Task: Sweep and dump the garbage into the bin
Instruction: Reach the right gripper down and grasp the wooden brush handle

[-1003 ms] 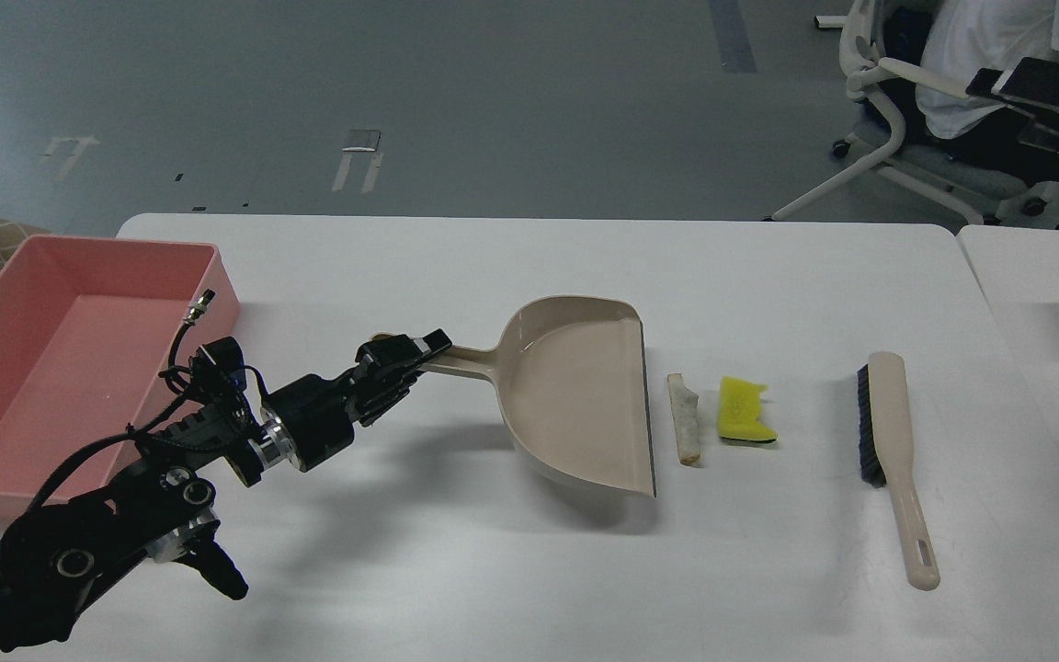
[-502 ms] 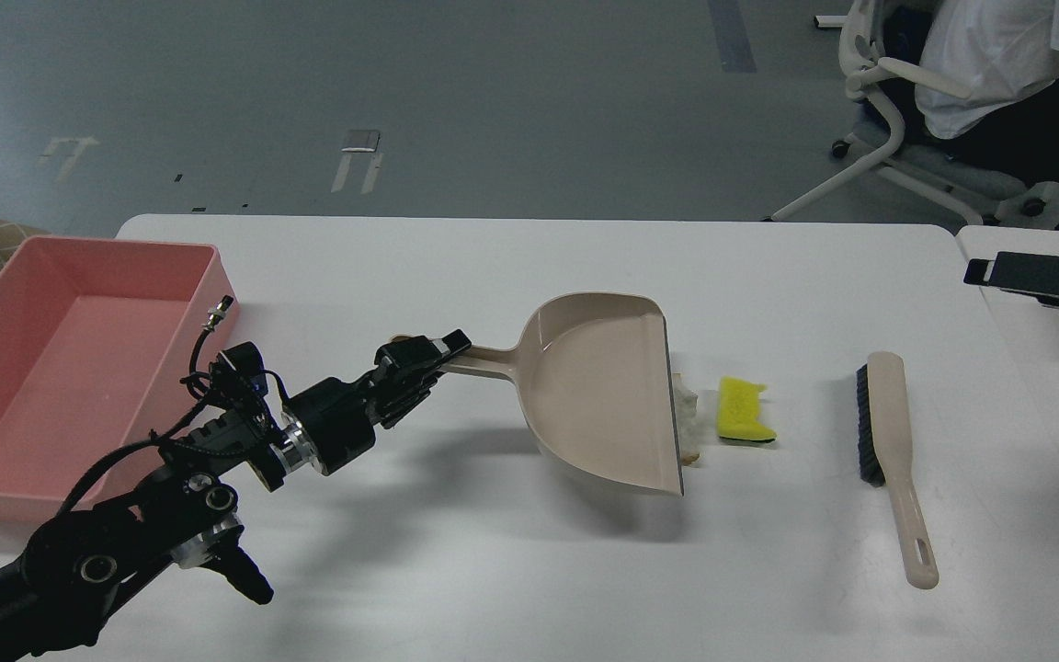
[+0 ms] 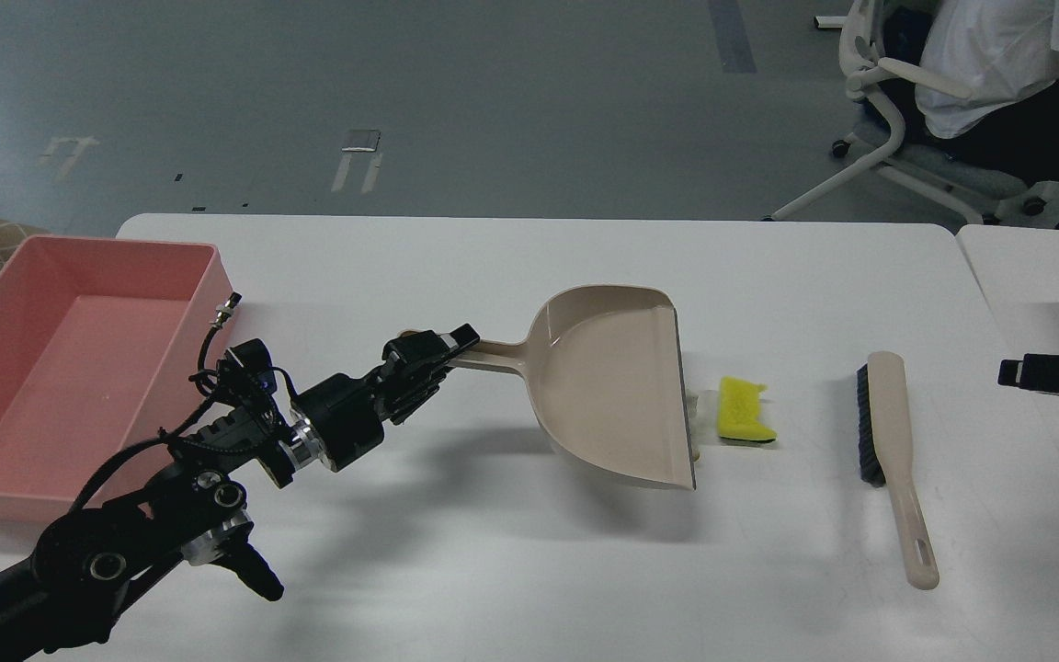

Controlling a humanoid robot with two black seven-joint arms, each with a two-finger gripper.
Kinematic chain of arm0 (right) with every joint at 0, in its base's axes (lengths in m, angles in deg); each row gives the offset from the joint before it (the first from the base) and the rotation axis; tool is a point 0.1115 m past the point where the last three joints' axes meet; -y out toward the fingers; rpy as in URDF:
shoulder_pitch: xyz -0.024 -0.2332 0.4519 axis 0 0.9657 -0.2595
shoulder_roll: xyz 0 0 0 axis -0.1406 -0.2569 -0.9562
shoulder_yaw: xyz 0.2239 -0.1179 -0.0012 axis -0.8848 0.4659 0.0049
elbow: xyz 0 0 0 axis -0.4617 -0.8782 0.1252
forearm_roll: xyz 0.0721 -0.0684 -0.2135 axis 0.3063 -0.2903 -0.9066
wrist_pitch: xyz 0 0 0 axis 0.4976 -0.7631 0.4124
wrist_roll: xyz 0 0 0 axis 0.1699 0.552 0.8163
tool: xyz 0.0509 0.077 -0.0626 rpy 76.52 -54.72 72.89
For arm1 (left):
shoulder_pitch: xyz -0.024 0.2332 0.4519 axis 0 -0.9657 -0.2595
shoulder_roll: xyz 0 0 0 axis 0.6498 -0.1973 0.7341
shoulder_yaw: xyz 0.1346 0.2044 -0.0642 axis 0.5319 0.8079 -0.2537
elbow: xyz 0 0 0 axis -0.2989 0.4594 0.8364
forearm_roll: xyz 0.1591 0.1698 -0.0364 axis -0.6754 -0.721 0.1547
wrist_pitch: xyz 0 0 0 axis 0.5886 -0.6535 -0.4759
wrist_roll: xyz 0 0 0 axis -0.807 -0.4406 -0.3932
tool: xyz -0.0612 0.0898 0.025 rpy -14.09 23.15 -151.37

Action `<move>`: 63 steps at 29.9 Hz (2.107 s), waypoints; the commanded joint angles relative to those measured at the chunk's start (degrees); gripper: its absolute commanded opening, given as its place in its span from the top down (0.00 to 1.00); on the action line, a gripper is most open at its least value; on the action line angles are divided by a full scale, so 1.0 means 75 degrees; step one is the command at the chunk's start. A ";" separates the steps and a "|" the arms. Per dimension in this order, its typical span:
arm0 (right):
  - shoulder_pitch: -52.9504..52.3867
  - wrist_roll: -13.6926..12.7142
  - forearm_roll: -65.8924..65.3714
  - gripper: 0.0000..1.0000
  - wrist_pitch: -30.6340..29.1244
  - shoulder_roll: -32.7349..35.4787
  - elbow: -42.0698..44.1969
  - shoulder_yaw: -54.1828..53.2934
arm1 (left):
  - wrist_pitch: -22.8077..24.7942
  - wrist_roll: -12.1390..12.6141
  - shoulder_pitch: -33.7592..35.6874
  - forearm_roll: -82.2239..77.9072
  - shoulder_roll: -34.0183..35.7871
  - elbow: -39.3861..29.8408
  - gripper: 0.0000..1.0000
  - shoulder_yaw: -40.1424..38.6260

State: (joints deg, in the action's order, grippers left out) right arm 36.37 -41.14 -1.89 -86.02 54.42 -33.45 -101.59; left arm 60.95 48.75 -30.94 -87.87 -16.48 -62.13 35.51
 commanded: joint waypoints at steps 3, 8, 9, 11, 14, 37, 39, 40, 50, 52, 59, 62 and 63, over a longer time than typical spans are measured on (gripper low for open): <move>0.0003 -0.0129 0.0026 0.17 -0.0001 -0.0041 -0.0004 0.0184 | 0.0001 -0.0001 -0.0010 0.0003 -0.0015 0.0001 0.87 -0.0020; 0.0038 -0.0199 0.0249 0.17 -0.0001 -0.0216 -0.0004 0.0208 | 0.0001 -0.0001 -0.0010 0.0003 -0.0214 0.0001 0.87 -0.0020; 0.0038 -0.0257 0.0249 0.18 -0.0001 -0.0379 -0.0004 0.0208 | 0.0001 -0.0001 -0.0010 0.0003 -0.0237 0.0001 0.87 -0.0020; 0.0050 -0.0386 0.0249 0.18 -0.0001 -0.0556 -0.0004 0.0219 | 0.0001 -0.0001 -0.0010 0.0003 -0.0284 0.0013 0.87 -0.0032; 0.0143 -0.0574 0.0260 0.17 -0.0001 -0.0791 -0.0004 0.0208 | -0.0010 -0.0001 -0.0010 -0.0008 -0.0308 0.0013 0.87 -0.0032; 0.0788 -0.1489 0.0249 0.24 -0.0001 -0.1998 -0.0004 0.0196 | -0.0010 -0.0001 -0.0022 -0.0020 -0.0179 0.0622 0.87 0.0038; 0.0788 -0.1489 0.0249 0.24 -0.0001 -0.1998 -0.0004 0.0196 | -0.0010 -0.0012 -0.0034 -0.0032 -0.0167 0.0645 0.87 0.0108; 0.0776 -0.1489 0.0249 0.24 -0.0001 -0.1987 -0.0004 0.0184 | -0.0010 -0.0012 -0.0045 -0.0032 -0.0167 0.0645 0.87 0.0132; 0.0800 -0.1524 0.0249 0.29 -0.0001 -0.1916 -0.0004 0.0161 | -0.0198 -0.0012 -0.0233 -0.0301 -0.0190 0.0645 0.87 0.0120; 0.0811 -0.1524 0.0249 0.29 -0.0001 -0.1939 -0.0004 0.0161 | -0.0233 -0.0012 -0.0233 -0.0301 -0.0214 0.0645 0.87 0.0120; 0.0811 -0.1524 0.0249 0.36 -0.0001 -0.2057 -0.0004 0.0184 | -0.0280 -0.0024 -0.0233 -0.0290 -0.0214 0.0763 0.87 0.0120; 0.0823 -0.1734 0.0249 0.40 -0.0001 -0.2185 -0.0004 0.0208 | -0.0280 -0.0024 -0.0233 -0.0301 -0.0225 0.0763 0.87 0.0132; 0.0823 -0.1781 0.0249 0.40 -0.0001 -0.2209 -0.0004 0.0208 | -0.0280 -0.0024 -0.0233 -0.0301 -0.0226 0.0763 0.87 0.0132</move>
State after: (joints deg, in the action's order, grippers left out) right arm 42.51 -53.35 -0.03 -86.03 38.50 -33.48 -100.10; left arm 58.85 48.62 -32.69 -90.12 -18.11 -56.43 36.48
